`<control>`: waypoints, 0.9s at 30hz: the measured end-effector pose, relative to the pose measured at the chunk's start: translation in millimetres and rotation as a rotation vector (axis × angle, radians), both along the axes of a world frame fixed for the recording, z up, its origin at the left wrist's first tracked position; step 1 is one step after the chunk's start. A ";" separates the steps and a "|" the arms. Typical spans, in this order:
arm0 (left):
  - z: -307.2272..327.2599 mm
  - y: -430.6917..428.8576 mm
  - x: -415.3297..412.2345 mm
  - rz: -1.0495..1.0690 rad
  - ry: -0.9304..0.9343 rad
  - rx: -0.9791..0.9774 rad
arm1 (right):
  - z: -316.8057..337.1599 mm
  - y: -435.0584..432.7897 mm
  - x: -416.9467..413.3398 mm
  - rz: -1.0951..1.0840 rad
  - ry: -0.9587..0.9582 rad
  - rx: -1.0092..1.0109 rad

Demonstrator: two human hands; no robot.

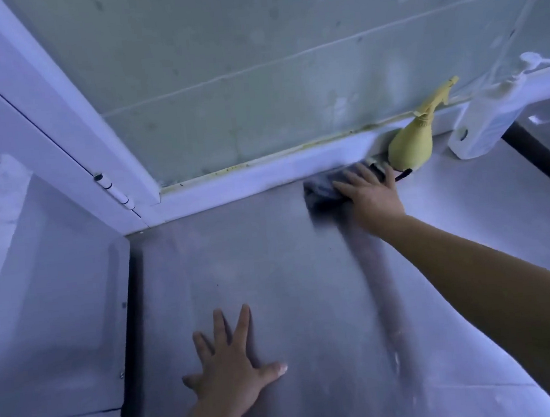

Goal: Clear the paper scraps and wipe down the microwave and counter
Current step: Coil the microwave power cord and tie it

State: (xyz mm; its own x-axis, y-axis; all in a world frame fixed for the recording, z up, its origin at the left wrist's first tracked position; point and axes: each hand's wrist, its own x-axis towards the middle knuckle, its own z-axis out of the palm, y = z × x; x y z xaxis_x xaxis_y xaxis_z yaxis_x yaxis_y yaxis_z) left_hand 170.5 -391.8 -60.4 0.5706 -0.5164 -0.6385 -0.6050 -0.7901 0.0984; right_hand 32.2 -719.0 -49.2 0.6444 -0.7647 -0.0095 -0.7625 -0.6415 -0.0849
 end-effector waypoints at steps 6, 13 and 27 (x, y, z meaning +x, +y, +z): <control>-11.7 1.1 2.9 -0.056 -0.037 0.056 | -38.1 9.3 3.6 -0.082 -0.059 0.090; -19.3 -0.2 5.8 -0.091 -0.081 0.036 | -55.2 4.0 51.2 -0.028 0.045 0.231; -11.9 -17.3 6.3 -0.042 0.017 0.047 | -22.3 -1.2 44.6 -0.040 -0.041 0.402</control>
